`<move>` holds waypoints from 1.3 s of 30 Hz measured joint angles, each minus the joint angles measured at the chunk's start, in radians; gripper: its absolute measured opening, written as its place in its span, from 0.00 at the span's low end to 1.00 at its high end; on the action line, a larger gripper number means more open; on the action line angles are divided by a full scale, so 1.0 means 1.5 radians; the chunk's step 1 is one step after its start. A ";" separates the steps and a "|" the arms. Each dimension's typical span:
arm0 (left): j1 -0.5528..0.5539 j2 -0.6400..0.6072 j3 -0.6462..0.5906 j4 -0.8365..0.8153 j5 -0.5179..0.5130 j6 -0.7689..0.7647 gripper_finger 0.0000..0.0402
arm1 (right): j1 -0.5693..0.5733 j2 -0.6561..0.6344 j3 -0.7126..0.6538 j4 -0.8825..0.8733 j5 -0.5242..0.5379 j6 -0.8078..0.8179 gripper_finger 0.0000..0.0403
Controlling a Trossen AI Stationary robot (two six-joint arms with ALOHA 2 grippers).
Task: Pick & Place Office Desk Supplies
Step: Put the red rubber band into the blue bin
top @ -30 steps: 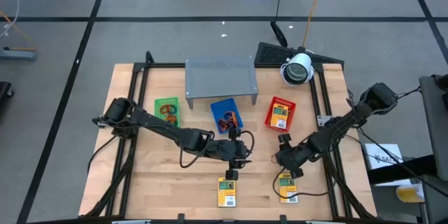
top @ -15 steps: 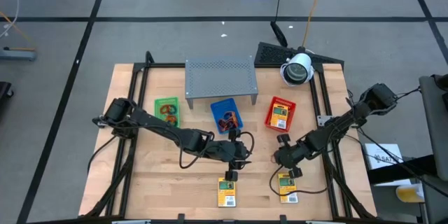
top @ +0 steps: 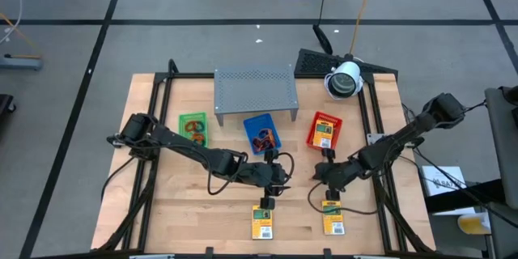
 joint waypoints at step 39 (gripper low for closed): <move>0.070 0.000 0.000 0.047 -0.038 -0.094 0.38 | 0.001 -0.144 0.001 0.313 0.214 -0.272 0.00</move>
